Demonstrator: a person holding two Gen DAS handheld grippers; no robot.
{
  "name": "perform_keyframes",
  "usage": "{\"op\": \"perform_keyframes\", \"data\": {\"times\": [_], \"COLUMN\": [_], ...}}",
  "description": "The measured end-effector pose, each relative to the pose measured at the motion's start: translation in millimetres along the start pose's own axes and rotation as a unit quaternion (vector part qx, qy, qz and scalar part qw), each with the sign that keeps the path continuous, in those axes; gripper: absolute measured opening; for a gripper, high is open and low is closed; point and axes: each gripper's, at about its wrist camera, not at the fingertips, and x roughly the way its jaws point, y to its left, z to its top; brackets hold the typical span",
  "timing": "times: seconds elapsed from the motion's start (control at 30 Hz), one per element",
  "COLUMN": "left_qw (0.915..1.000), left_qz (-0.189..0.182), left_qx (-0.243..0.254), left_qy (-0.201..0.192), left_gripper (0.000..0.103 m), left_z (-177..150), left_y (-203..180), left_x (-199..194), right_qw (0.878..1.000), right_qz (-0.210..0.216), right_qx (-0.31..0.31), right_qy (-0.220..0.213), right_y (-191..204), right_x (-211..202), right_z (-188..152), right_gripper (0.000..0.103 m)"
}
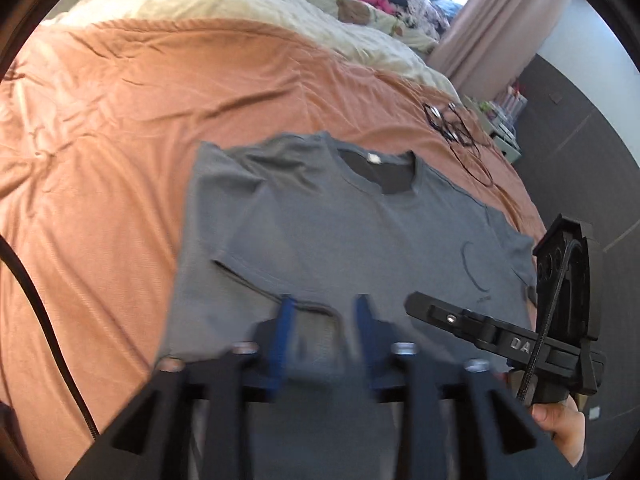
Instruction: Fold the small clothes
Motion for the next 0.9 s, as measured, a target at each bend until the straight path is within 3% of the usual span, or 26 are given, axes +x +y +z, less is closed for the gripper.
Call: {"op": "perform_keyframes", "data": {"times": [0.1, 0.23, 0.33, 0.43, 0.73, 0.9], "left_qw": [0.9994, 0.9977, 0.9967, 0.9959, 0.9937, 0.993], "left_qz": [0.03, 0.064, 0.079, 0.088, 0.09, 0.087], "left_qx": [-0.007, -0.016, -0.017, -0.018, -0.027, -0.035], "left_qy": [-0.017, -0.012, -0.001, 0.014, 0.06, 0.072], "left_gripper": [0.05, 0.049, 0.038, 0.033, 0.033, 0.029], "left_z": [-2.0, -7.3, -13.4, -19.9, -40.5, -48.1], "left_y": [17.8, 42.5, 58.6, 70.9, 96.9, 108.7], "left_x": [-13.1, -17.9, -13.4, -3.0, 32.1, 38.5], "right_qw": [1.0, 0.998, 0.995, 0.989, 0.962, 0.95], "right_qz": [-0.001, -0.024, -0.051, -0.078, -0.16, -0.198], "right_qx": [-0.017, -0.054, -0.089, -0.125, -0.217, -0.239], "right_qy": [-0.001, 0.003, 0.008, 0.015, 0.049, 0.042], "right_y": [7.6, 24.0, 37.2, 49.6, 85.6, 96.7], "right_x": [2.0, 17.6, 32.2, 45.2, 92.2, 112.5], "right_z": [-1.0, -2.5, -4.6, -6.8, -13.6, -8.0], "right_gripper": [0.07, 0.07, 0.07, 0.07, 0.07, 0.07]}}
